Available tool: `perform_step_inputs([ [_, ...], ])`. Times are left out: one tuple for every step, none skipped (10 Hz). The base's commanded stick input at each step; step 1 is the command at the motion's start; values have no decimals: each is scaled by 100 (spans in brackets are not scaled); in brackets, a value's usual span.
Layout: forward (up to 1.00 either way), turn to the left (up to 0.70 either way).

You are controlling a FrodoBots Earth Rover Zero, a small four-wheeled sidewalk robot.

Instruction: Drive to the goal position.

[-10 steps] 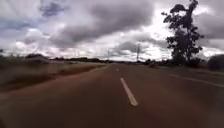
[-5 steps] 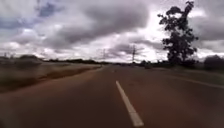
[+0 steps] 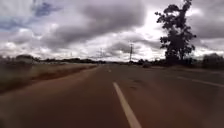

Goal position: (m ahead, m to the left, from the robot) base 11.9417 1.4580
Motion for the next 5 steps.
perform_step_inputs([
  [100,-21],
  [100,-1],
  [100,4],
  [100,4],
  [100,4],
])
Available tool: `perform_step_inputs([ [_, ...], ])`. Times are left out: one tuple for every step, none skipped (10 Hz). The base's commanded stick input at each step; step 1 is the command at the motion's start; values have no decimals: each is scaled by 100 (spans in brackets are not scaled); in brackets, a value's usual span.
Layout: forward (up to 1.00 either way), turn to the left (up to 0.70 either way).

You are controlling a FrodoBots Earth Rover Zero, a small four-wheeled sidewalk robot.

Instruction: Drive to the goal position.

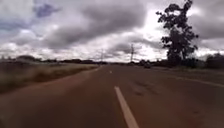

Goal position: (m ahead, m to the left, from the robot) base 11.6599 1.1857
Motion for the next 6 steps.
perform_step_inputs([
  [100,4],
  [100,4],
  [100,4],
  [100,4],
  [100,4],
  [100,4],
])
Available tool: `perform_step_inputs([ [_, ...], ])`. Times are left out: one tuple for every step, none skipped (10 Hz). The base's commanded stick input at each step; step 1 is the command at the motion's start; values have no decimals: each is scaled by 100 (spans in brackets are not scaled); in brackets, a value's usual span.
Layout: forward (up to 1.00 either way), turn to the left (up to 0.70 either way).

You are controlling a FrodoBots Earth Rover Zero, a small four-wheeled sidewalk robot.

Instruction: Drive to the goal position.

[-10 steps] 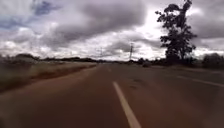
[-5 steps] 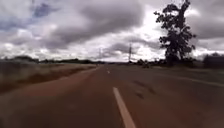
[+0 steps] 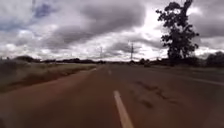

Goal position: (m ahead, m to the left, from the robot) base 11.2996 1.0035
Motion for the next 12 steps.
perform_step_inputs([
  [100,4],
  [100,4],
  [100,-30],
  [100,-9],
  [100,4],
  [100,4],
  [100,4],
  [100,4],
  [100,4],
  [100,4],
  [100,4],
  [100,4],
])
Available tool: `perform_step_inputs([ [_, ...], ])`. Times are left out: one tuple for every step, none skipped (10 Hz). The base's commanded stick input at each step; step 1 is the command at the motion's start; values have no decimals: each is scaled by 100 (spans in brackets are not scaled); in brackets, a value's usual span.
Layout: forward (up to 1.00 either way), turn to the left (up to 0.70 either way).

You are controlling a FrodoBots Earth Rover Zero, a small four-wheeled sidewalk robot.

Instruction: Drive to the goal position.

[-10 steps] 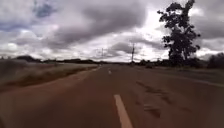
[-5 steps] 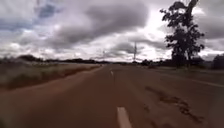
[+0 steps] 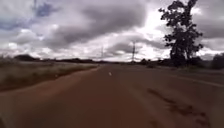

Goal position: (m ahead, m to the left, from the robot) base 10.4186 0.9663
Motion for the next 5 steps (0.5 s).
perform_step_inputs([
  [100,4],
  [100,4],
  [100,4],
  [100,4],
  [100,4],
])
